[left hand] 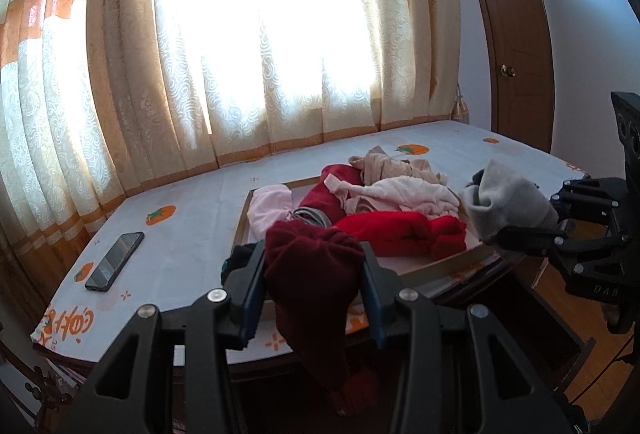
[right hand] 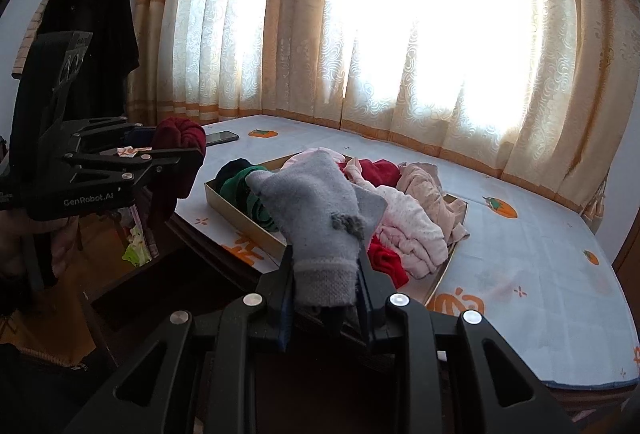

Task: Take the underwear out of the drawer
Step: 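Carry both held socks over the cardboard tray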

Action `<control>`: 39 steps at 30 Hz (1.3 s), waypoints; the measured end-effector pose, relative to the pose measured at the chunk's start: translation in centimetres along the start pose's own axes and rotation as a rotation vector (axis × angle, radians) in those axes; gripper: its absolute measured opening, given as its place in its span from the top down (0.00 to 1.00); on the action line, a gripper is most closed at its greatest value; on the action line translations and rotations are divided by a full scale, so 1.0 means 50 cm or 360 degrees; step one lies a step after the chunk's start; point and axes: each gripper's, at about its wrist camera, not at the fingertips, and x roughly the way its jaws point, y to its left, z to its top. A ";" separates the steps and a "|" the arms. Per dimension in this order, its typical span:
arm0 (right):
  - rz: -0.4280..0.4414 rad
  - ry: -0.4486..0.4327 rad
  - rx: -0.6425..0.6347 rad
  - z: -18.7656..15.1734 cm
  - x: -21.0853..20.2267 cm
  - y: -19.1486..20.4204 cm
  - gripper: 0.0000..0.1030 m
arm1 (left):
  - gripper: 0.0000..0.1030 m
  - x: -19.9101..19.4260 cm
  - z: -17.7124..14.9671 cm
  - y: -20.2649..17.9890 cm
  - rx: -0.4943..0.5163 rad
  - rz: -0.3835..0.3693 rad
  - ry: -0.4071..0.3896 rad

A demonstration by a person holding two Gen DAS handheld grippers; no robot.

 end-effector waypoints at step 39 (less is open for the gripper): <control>-0.0054 0.0179 -0.0001 0.071 0.147 -0.080 0.72 | 0.59 0.187 0.075 -0.001 0.0154 0.0078 0.0157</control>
